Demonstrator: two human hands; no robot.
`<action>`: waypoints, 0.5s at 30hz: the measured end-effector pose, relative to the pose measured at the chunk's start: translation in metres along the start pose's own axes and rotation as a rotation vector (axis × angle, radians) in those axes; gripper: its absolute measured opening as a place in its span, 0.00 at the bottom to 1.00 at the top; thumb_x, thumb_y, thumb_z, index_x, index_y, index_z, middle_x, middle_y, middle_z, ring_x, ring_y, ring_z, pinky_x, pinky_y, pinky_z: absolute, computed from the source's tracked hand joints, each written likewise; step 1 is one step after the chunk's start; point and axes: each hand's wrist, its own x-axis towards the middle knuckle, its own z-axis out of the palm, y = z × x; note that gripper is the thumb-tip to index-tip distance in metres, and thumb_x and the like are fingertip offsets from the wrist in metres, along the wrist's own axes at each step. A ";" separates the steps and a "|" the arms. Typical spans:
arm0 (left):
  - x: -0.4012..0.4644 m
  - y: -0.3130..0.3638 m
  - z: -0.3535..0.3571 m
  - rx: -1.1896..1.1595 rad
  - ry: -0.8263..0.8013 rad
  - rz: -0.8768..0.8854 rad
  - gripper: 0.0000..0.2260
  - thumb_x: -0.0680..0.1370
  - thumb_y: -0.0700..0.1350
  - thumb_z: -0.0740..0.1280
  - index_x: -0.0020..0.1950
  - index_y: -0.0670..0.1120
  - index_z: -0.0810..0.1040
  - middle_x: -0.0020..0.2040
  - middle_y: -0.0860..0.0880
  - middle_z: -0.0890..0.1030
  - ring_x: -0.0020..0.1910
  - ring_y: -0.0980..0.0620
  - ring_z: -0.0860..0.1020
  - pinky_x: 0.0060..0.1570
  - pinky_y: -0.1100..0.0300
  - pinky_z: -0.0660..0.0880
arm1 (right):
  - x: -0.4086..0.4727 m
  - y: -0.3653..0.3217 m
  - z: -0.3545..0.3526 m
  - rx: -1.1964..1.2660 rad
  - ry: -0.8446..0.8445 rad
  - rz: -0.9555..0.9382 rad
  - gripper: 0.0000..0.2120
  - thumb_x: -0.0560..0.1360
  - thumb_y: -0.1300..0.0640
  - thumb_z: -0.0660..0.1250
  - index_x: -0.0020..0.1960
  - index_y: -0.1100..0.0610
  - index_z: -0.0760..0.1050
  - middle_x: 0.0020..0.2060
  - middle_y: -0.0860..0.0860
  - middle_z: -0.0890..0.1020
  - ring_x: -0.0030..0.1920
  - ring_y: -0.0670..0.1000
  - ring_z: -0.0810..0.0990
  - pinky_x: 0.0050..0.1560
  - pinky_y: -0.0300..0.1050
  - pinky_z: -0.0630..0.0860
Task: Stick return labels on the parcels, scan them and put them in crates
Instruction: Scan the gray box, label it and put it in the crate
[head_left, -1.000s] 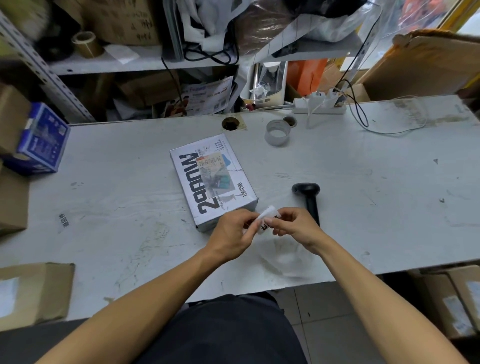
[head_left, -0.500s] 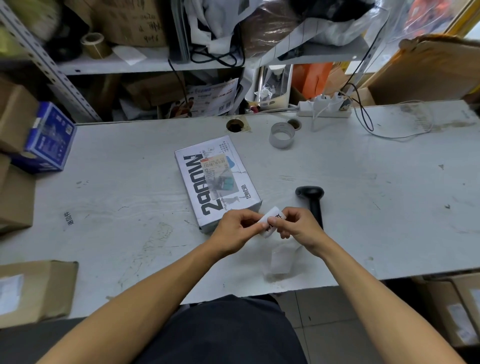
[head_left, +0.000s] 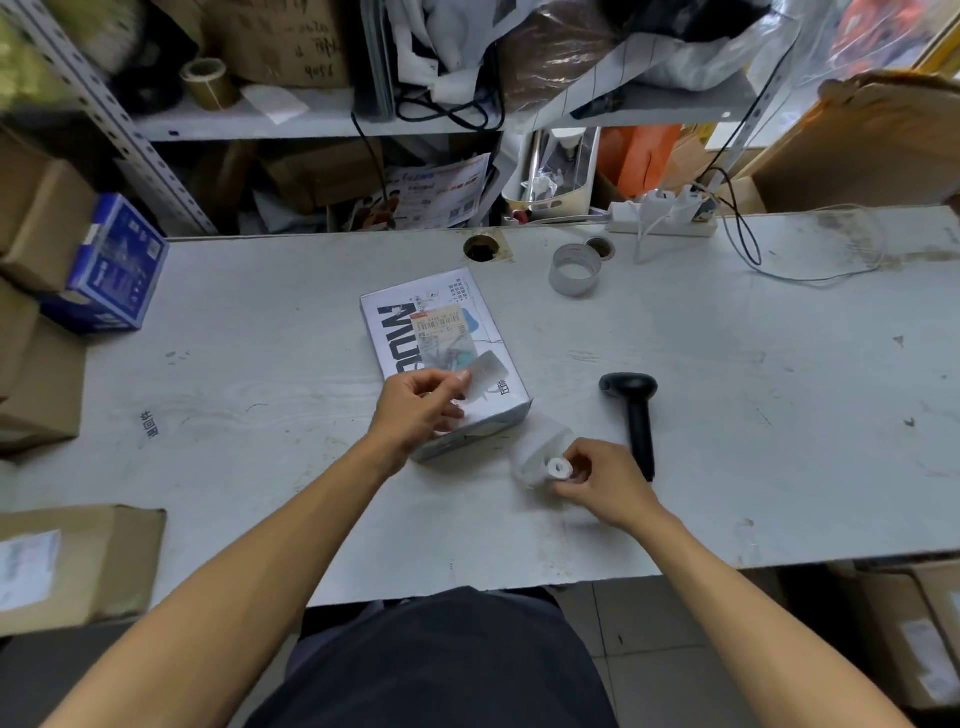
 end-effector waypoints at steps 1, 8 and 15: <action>0.000 0.000 -0.003 0.029 -0.018 -0.012 0.10 0.77 0.49 0.74 0.44 0.42 0.85 0.37 0.47 0.84 0.32 0.54 0.81 0.30 0.64 0.76 | -0.002 -0.001 0.003 -0.066 -0.002 0.018 0.16 0.64 0.49 0.80 0.45 0.50 0.75 0.39 0.43 0.81 0.41 0.47 0.81 0.44 0.50 0.79; 0.003 -0.004 -0.015 0.210 -0.103 -0.029 0.19 0.71 0.50 0.79 0.37 0.35 0.79 0.30 0.46 0.79 0.26 0.57 0.74 0.29 0.66 0.72 | -0.004 -0.068 -0.005 0.418 0.177 -0.129 0.19 0.73 0.38 0.65 0.52 0.53 0.70 0.36 0.42 0.77 0.35 0.42 0.73 0.38 0.41 0.70; 0.008 0.007 -0.034 0.398 -0.374 0.031 0.16 0.65 0.55 0.80 0.34 0.45 0.81 0.30 0.50 0.78 0.31 0.56 0.73 0.33 0.65 0.71 | 0.035 -0.123 -0.016 0.857 -0.589 -0.027 0.19 0.71 0.64 0.66 0.60 0.54 0.77 0.39 0.54 0.81 0.40 0.52 0.80 0.43 0.43 0.77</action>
